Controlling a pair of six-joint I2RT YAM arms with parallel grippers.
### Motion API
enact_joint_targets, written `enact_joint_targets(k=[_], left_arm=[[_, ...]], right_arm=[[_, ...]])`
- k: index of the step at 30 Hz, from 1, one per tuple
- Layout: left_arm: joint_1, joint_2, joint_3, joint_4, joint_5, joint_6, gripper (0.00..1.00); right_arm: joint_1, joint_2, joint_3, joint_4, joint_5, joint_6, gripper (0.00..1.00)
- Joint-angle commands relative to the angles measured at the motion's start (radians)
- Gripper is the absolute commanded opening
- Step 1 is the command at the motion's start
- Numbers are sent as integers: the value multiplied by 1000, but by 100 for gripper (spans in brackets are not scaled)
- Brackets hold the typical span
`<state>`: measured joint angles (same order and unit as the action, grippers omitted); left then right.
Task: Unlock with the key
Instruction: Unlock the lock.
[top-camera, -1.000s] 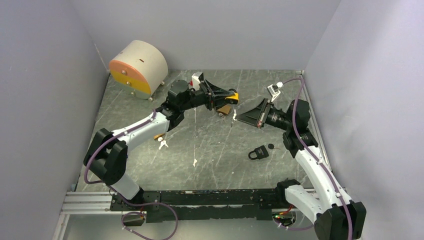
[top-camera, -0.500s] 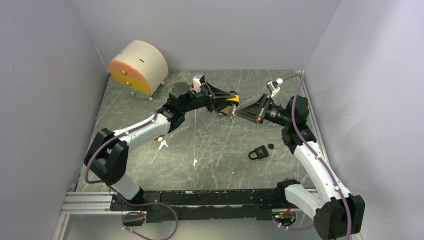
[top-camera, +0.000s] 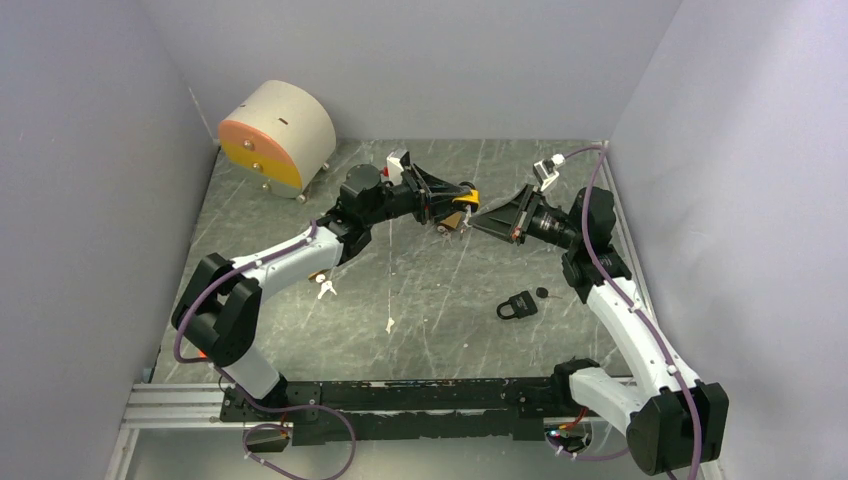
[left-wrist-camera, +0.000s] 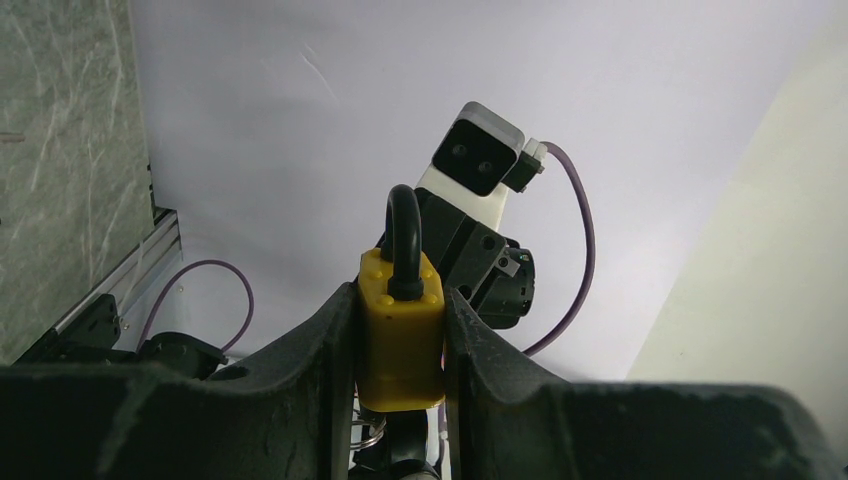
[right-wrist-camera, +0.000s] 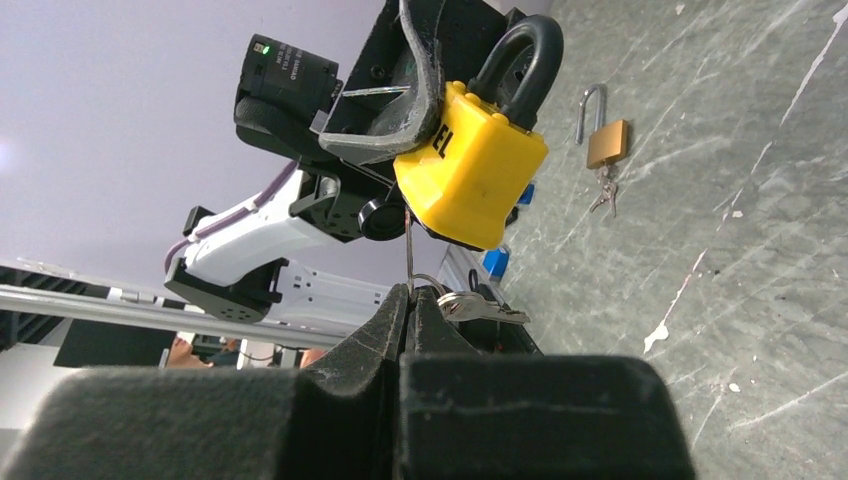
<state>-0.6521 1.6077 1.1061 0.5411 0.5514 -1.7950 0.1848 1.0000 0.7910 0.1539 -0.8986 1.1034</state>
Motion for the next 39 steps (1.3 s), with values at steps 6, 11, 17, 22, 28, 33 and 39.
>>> enact_joint_targets(k=[6, 11, 17, 22, 28, 33, 39], left_arm=[[-10, -14, 40, 113, 4, -15, 3], [-11, -16, 36, 116, -4, -12, 3], [-11, -27, 25, 111, -27, -4, 3], [-11, -28, 13, 122, -40, -7, 3], [-17, -15, 25, 124, -25, -7, 2], [-18, -12, 21, 132, -25, -10, 3], [-21, -11, 21, 135, -24, -10, 3]], right_arm=[[1, 22, 24, -41, 33, 7, 0], [1, 22, 13, -58, 41, 6, 0], [1, 13, 3, -71, 44, -6, 0], [1, 2, 3, -84, 41, -30, 0], [1, 11, 9, -27, 28, -1, 0], [1, 18, 25, -23, 36, 7, 0], [-1, 2, -12, 64, 69, 88, 0]])
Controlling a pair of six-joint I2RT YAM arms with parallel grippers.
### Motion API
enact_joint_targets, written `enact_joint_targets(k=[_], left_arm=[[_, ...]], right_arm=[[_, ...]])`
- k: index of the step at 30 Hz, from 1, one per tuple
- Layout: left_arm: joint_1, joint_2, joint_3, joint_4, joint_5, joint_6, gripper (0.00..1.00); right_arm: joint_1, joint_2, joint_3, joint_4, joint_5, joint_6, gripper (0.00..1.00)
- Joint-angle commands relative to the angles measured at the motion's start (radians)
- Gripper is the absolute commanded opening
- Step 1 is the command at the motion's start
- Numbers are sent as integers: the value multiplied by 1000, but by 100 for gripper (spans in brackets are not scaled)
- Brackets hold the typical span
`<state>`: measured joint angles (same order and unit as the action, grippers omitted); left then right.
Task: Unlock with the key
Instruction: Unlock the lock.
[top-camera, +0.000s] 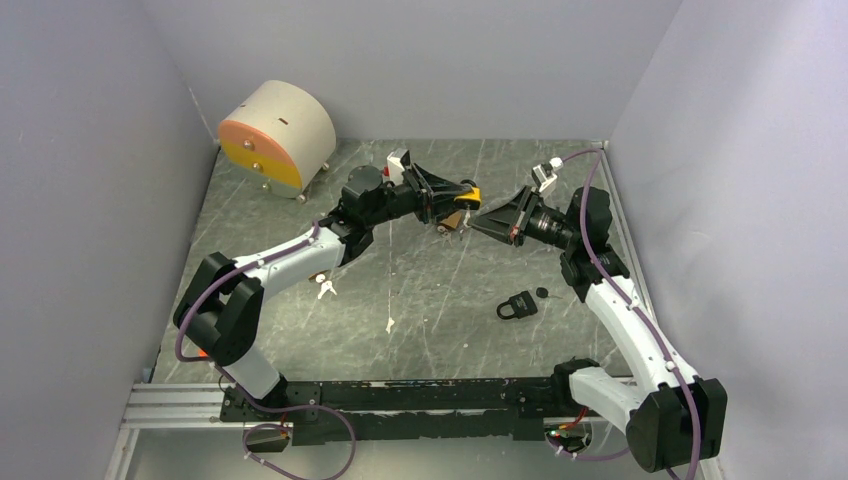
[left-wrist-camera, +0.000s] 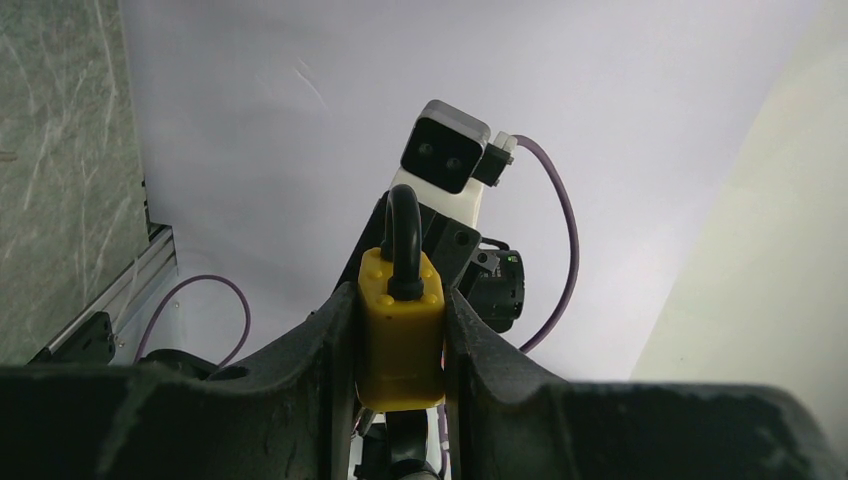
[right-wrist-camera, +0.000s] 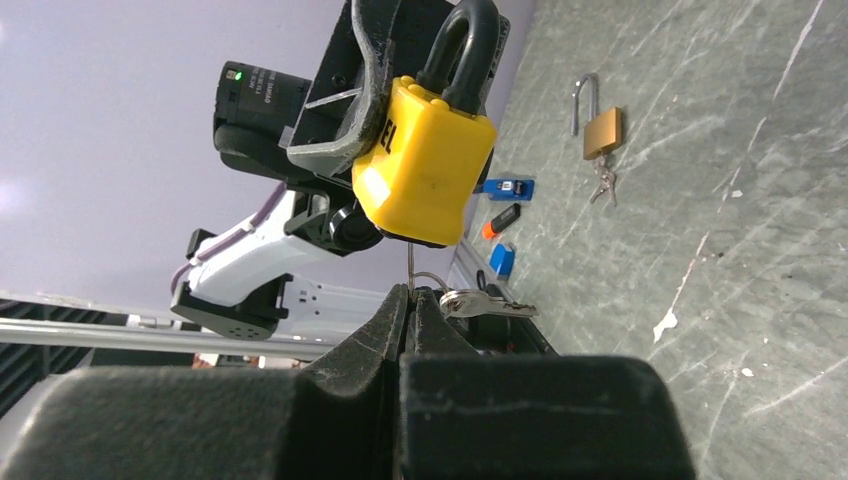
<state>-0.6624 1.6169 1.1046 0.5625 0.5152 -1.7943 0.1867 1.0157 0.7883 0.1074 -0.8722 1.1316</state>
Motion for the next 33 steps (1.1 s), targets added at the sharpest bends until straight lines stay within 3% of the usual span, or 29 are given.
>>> enact_joint_targets(k=[1, 12, 33], left_arm=[[-11, -21, 21, 115, 11, -11, 3], [-11, -29, 1, 130, 0, -21, 2], [-41, -54, -34, 255, -68, 56, 3]], right_arm=[[-3, -13, -6, 109, 46, 59, 0], [-3, 1, 4, 106, 63, 78, 0], [-2, 18, -51, 209, 115, 399, 0]])
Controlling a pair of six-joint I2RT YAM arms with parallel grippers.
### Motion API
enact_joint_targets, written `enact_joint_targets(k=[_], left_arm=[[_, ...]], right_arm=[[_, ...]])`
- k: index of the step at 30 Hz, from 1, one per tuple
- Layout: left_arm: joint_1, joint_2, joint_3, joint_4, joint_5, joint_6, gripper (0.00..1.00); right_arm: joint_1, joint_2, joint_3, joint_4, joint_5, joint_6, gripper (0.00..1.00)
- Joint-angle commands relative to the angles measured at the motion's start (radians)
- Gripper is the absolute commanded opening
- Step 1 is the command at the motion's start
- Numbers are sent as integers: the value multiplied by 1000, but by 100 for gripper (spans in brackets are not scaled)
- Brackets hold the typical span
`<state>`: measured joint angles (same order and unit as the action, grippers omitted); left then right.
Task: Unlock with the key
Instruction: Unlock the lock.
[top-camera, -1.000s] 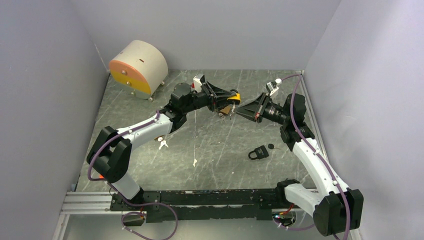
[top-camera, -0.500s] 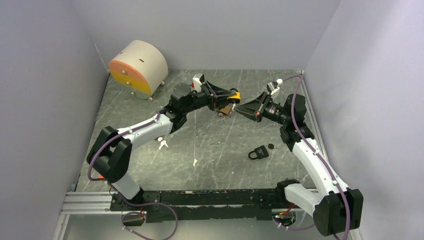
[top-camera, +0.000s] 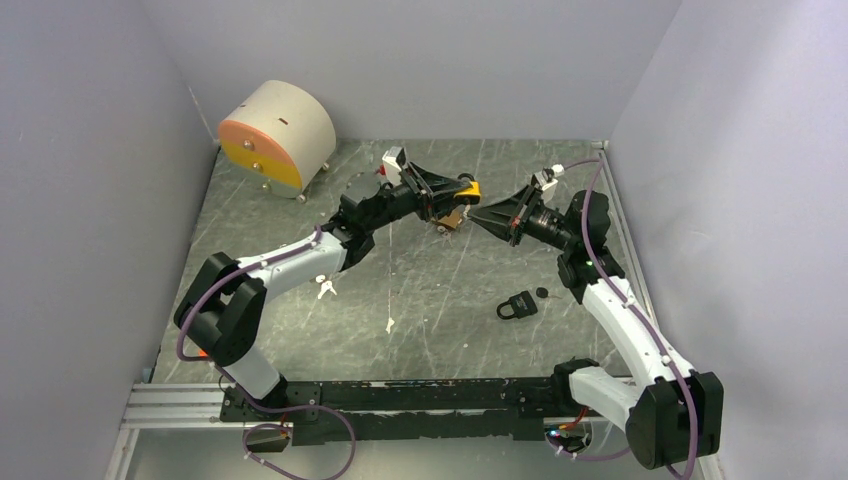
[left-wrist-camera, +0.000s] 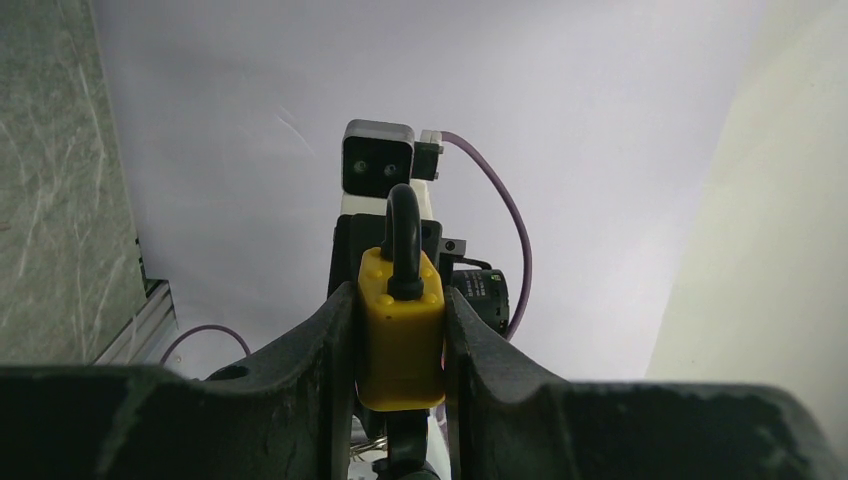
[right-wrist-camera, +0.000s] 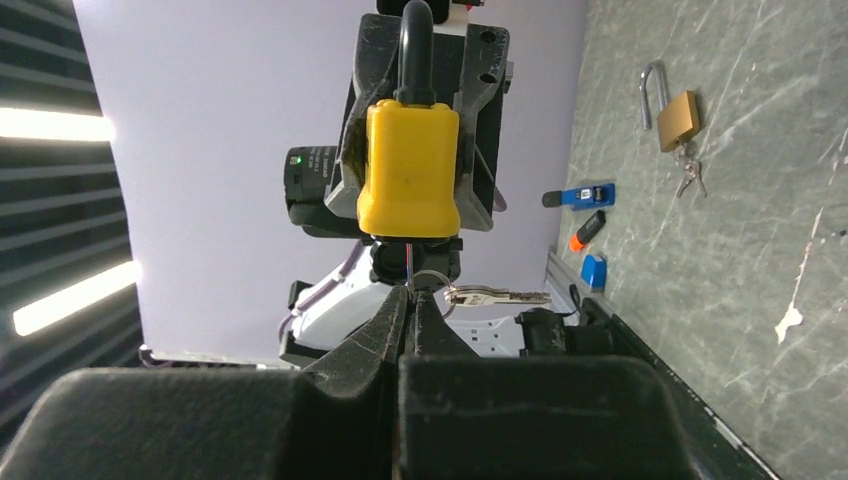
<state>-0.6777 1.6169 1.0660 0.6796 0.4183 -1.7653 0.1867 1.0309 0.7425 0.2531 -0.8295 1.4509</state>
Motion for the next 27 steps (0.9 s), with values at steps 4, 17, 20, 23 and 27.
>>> enact_joint_targets(k=[4, 17, 20, 23, 27], left_arm=[[-36, -71, 31, 55, 70, 66, 2], [-33, -110, -6, 54, 105, 33, 2], [-34, -115, -10, 60, 104, 23, 3], [-46, -112, -9, 61, 100, 2, 3], [-69, -79, -7, 125, 87, -45, 3]], right_arm=[[-4, 3, 12, 47, 77, 93, 0], [-75, 11, 64, -104, 29, -136, 0], [-85, 16, 99, -147, 62, -179, 0], [-84, 42, 107, -94, 85, -173, 0], [-66, 80, 154, -80, 122, -212, 0]])
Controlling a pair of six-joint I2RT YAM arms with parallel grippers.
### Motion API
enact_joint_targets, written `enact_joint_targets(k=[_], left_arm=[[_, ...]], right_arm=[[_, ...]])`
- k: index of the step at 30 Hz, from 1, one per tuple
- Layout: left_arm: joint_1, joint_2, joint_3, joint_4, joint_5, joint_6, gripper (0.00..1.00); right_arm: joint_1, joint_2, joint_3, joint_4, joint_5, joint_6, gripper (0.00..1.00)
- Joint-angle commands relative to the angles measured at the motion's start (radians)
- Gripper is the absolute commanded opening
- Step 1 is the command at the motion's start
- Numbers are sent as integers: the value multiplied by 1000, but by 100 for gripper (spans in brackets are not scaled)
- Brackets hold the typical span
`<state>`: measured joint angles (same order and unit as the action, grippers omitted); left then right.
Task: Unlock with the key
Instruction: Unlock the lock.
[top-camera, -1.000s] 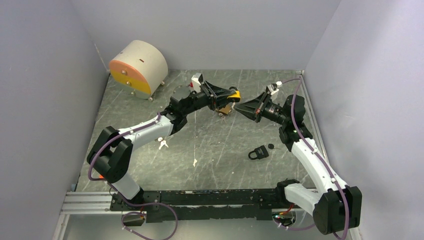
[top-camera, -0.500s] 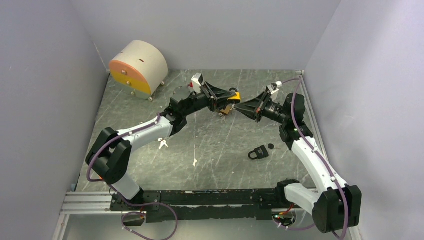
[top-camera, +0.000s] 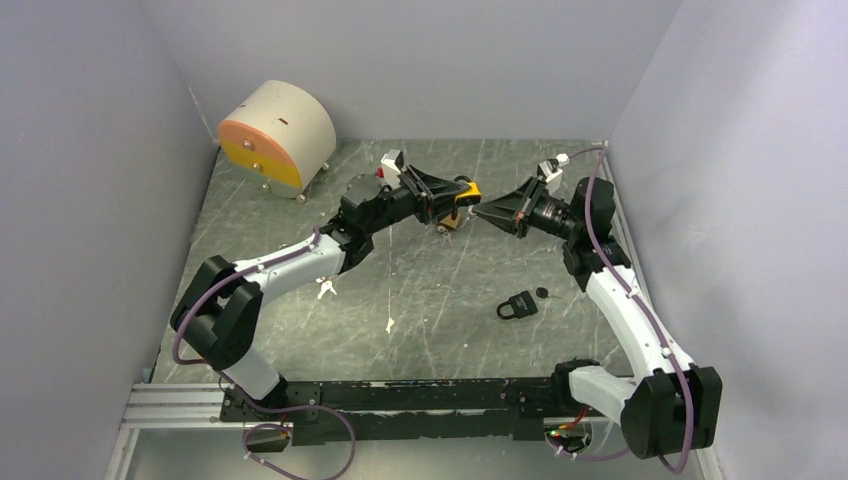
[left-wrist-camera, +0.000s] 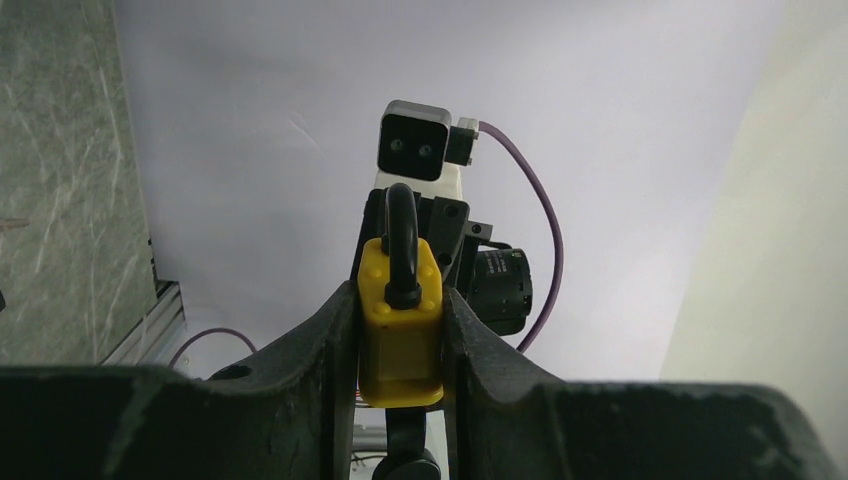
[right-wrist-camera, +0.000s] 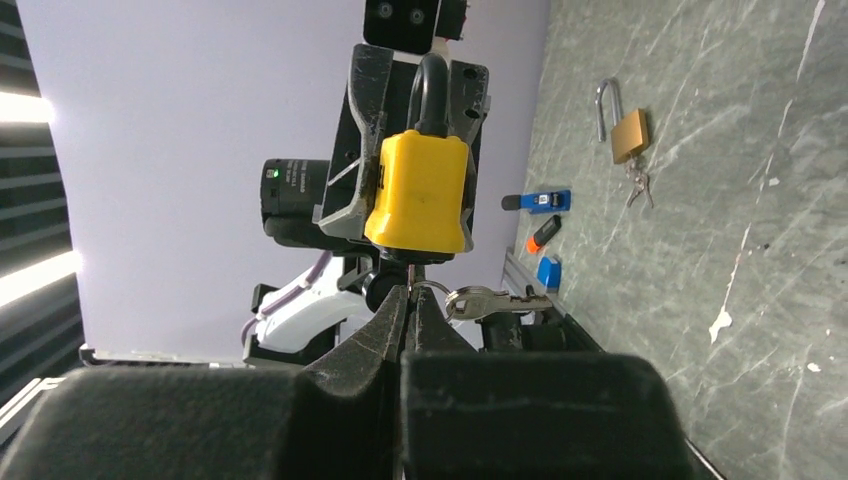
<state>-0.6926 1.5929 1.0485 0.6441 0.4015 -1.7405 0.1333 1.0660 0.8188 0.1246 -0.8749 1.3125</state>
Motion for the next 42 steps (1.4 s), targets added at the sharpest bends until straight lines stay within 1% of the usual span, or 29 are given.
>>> enact_joint_targets(k=[1, 6, 9, 13, 17, 19, 22, 24, 28, 31, 34, 39, 41, 42], left_arm=[[-57, -48, 14, 171, 103, -72, 3], [-66, -36, 28, 166, 95, -37, 3], [-66, -37, 20, 167, 71, -30, 3], [-69, -9, 15, 227, -1, -81, 3], [-70, 25, 4, 289, -54, -130, 3], [-70, 35, 5, 302, -70, -135, 2], [-70, 42, 4, 317, -96, -133, 2], [-70, 45, 3, 324, -110, -128, 3], [-69, 48, -4, 343, -135, -117, 3], [-67, 44, -12, 340, -148, -94, 3], [-63, 42, -24, 338, -158, -79, 3], [-62, 51, -28, 353, -159, -81, 2], [-61, 54, -23, 346, -155, -78, 2], [-60, 54, -20, 343, -153, -78, 2]], right_arm=[[-10, 52, 90, 35, 176, -80, 0], [-10, 75, 88, 98, 193, 8, 0], [-9, 78, 51, 191, 174, 64, 0], [-10, 35, 6, 217, 180, 21, 0], [-12, 6, -16, 202, 155, 12, 4], [-11, 0, -20, 186, 142, 16, 9], [-12, -14, -20, 139, 139, 13, 22], [-12, -22, -16, 111, 134, 11, 27], [-13, -33, 4, 53, 117, -1, 33], [-14, -58, 15, 5, 116, -19, 44], [-14, -93, 10, 0, 115, -16, 53], [-12, -146, 28, 5, 90, -69, 64], [-12, -156, 46, -40, 103, -100, 65], [-12, -157, 48, -65, 110, -107, 63]])
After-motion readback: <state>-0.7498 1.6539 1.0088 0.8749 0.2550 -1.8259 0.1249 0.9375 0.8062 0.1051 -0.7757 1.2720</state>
